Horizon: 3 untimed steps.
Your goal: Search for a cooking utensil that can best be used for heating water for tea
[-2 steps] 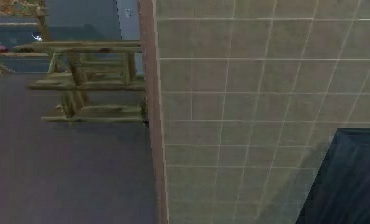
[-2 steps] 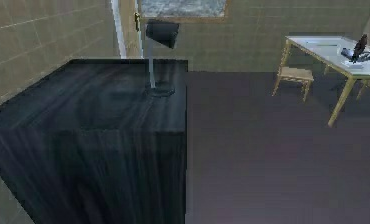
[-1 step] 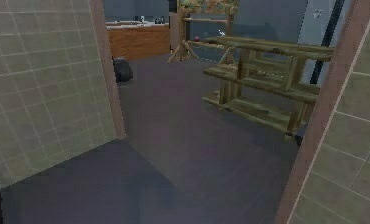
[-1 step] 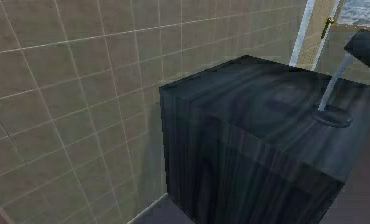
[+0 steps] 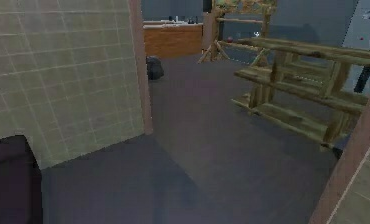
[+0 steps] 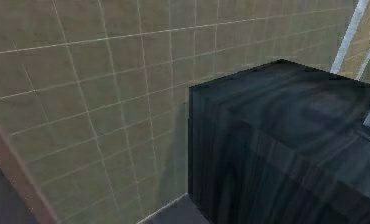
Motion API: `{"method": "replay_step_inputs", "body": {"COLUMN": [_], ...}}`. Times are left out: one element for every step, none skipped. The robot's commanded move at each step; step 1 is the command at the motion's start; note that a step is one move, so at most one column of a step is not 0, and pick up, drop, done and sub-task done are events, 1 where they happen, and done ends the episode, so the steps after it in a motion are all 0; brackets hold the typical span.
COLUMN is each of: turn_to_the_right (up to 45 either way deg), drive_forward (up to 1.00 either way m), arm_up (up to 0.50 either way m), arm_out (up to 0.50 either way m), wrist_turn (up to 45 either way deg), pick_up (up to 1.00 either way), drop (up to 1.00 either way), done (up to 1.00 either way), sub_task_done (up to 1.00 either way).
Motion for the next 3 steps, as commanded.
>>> {"method": "replay_step_inputs", "body": {"turn_to_the_right": [0.0,0.0,-3.0], "drive_forward": [1.0,1.0,0.0], "arm_up": [0.0,0.0,0.0], "arm_out": [0.0,0.0,0.0], "wrist_turn": [0.0,0.0,0.0], "pick_up": [0.0,0.0,0.0], "drop": [0.0,0.0,0.0], "done": [0.0,0.0,0.0], "sub_task_done": [0.0,0.0,0.0]}}
